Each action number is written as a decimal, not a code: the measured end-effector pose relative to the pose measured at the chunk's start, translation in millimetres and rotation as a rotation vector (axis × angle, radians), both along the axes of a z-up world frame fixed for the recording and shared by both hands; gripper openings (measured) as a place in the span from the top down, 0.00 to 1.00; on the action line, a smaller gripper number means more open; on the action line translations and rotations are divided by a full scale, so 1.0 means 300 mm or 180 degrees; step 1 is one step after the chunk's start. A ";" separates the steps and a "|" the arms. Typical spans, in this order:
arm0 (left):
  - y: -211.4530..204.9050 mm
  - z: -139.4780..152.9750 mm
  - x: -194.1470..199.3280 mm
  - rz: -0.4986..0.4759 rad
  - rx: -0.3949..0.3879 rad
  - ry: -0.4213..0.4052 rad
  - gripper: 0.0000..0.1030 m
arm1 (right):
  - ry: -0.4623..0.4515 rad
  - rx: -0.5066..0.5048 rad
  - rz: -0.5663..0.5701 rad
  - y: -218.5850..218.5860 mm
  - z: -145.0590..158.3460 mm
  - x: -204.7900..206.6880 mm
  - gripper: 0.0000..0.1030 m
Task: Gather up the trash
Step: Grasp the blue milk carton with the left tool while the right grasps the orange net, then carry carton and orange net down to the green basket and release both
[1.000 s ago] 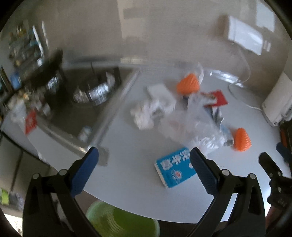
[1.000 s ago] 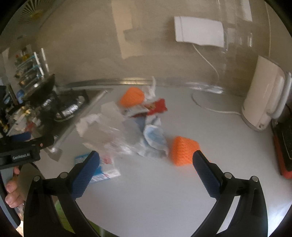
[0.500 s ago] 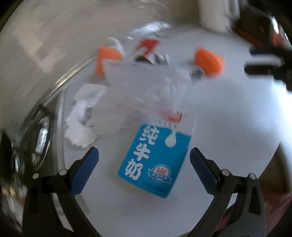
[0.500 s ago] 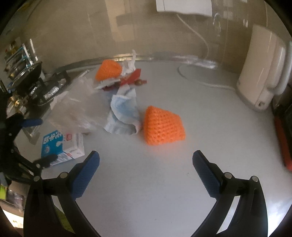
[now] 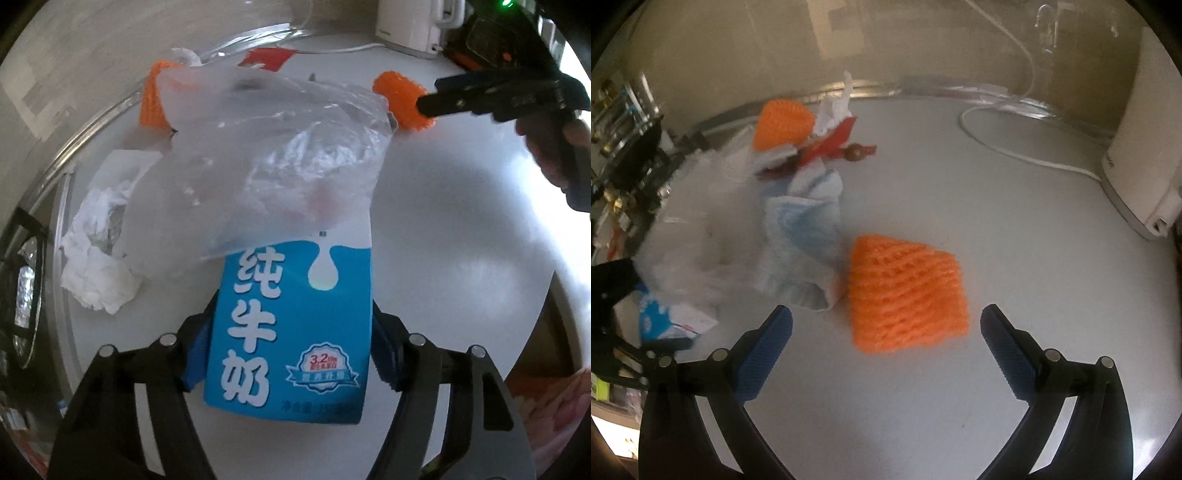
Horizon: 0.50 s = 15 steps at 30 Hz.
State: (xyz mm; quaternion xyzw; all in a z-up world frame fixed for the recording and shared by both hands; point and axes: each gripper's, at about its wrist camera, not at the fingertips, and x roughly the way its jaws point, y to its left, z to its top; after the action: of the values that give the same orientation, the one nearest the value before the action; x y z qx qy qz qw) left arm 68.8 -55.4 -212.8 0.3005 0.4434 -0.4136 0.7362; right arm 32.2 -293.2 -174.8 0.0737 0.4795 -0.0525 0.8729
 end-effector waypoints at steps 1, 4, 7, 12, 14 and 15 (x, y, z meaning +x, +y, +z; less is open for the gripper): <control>0.003 -0.001 -0.001 0.0022 -0.0014 0.0005 0.36 | 0.0027 -0.0018 0.0013 -0.002 -0.006 0.009 0.02; 0.015 0.006 -0.004 0.0094 -0.0065 0.0080 0.36 | 0.0014 -0.0137 0.0076 -0.001 -0.005 0.025 0.02; 0.044 0.043 -0.036 0.0207 -0.0174 0.0079 0.37 | -0.0027 -0.0145 0.0099 -0.009 -0.006 0.032 0.02; 0.055 0.070 -0.072 0.0347 -0.0221 -0.0022 0.37 | -0.0063 0.0053 0.0254 -0.024 -0.030 0.042 0.32; 0.054 0.084 -0.081 0.0417 -0.0245 -0.0009 0.37 | -0.0021 0.0022 0.0276 -0.028 -0.039 0.052 0.41; 0.057 0.090 -0.090 0.0443 -0.0246 -0.0008 0.37 | -0.0032 0.0044 0.0306 -0.031 -0.036 0.051 0.49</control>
State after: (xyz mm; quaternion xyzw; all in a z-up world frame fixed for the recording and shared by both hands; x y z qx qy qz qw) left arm 41.8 -38.1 -185.7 0.2409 0.4459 -0.3779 0.7748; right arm 47.6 -302.5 -185.7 0.0568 0.4785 -0.0068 0.8763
